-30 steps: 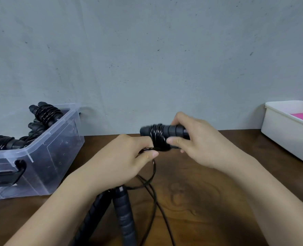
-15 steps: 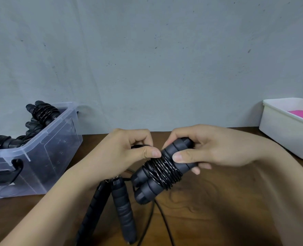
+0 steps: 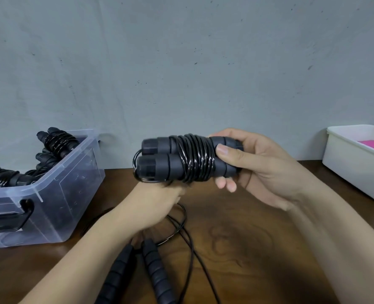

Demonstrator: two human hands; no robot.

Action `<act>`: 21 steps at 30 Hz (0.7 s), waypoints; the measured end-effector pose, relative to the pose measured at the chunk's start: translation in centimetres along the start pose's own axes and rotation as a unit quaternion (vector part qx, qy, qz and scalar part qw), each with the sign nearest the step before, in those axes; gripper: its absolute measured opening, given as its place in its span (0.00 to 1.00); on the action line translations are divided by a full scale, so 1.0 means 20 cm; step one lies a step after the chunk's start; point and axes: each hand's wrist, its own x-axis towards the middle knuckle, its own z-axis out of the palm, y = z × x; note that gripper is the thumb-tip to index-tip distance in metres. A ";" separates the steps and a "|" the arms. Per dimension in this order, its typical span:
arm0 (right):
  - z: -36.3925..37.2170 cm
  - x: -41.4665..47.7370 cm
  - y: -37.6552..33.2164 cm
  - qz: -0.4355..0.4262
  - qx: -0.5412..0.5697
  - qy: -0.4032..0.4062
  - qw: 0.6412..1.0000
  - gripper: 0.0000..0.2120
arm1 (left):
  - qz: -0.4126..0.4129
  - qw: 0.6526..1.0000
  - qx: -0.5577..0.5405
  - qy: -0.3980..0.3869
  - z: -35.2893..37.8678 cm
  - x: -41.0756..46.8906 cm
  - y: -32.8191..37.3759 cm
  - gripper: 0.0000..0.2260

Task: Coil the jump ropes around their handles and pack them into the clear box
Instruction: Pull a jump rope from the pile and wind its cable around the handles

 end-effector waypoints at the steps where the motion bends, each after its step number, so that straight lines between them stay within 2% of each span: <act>1: 0.01 0.01 0.02 -0.012 -0.007 0.024 1.000 0.16 | 0.026 0.999 -0.033 0.009 -0.01 -0.01 0.00 0.14; 5: 0.03 0.03 0.07 -0.061 -0.059 0.126 0.988 0.15 | 0.102 0.993 -0.055 0.009 0.00 -0.07 0.02 0.21; 9: 0.06 0.04 0.13 -0.094 -0.180 0.193 0.960 0.10 | 0.095 0.995 -0.044 -0.003 0.06 -0.08 0.03 0.16; 13: 0.07 0.04 0.19 -0.100 -0.381 0.246 0.886 0.11 | 0.101 0.993 0.065 -0.021 0.09 -0.14 0.09 0.17; 16: 0.07 0.05 0.20 -0.113 -0.451 0.245 0.851 0.11 | 0.101 0.986 0.134 0.001 0.03 -0.16 0.13 0.17; 21: 0.05 0.06 0.18 -0.065 -0.462 0.191 0.864 0.07 | 0.128 0.965 0.224 0.045 -0.16 -0.19 0.18 0.16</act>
